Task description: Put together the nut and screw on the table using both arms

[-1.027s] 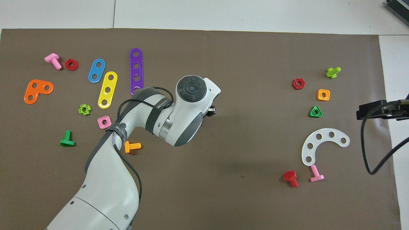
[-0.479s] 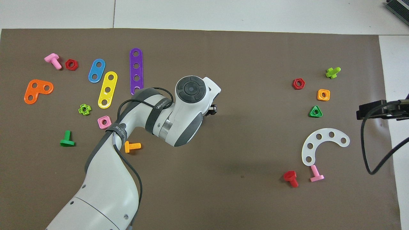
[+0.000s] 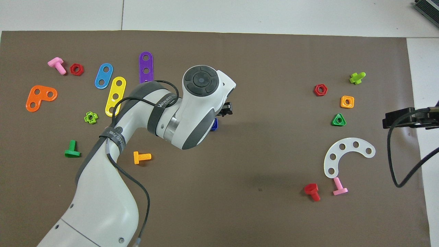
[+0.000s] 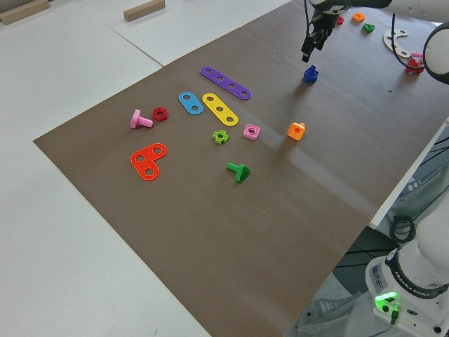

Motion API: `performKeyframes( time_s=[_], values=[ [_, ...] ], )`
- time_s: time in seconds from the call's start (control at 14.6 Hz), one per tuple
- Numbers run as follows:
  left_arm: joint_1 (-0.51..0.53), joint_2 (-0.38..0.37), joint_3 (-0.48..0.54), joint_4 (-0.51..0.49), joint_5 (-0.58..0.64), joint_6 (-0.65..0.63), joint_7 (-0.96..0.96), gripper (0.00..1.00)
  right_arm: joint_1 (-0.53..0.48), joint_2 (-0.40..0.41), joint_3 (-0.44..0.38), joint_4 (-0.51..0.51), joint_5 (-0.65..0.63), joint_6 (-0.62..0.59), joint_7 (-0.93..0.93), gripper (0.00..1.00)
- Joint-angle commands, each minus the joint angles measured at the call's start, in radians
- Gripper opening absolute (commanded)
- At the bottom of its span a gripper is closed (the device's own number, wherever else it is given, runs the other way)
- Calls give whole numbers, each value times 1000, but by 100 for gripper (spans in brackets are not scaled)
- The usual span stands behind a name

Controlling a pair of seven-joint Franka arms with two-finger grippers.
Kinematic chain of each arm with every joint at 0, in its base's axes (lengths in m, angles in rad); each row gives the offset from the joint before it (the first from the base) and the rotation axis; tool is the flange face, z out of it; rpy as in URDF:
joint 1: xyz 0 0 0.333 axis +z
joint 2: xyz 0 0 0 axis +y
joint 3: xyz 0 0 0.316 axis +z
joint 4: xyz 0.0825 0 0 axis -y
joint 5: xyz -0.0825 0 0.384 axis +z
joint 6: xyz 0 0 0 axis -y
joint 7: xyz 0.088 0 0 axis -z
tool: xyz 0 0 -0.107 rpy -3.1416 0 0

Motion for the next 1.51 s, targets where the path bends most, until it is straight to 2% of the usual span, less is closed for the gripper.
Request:
performKeyframes(
  time_s=[0.0, 0.34, 0.62, 0.82, 0.96, 1.16, 1.44],
  values=[
    [118, -154, -13, -22, 2, -115, 59, 100, -6, -8, 5, 3, -8, -13, -23, 100],
    [311, -289, -6, -27, 10, -341, 284, 100, -6, -8, 5, 3, -8, -13, -23, 100],
    [454, -424, -6, -83, 10, -399, 405, 100, -6, -8, 5, 1, -8, -13, -23, 100],
    [508, -484, -5, -94, 11, -465, 465, 100, -6, -8, 5, 3, -8, -13, -23, 100],
    [535, -509, -5, -96, 11, -528, 470, 100, -6, -8, 5, 3, -8, -13, -23, 100],
    [548, -510, -6, -83, 14, -522, 473, 100, -6, -8, 4, 3, -8, -13, -23, 100],
    [551, -509, -5, -54, 14, -516, 603, 100, -6, -8, 4, 1, -8, -13, -23, 100]
  ],
)
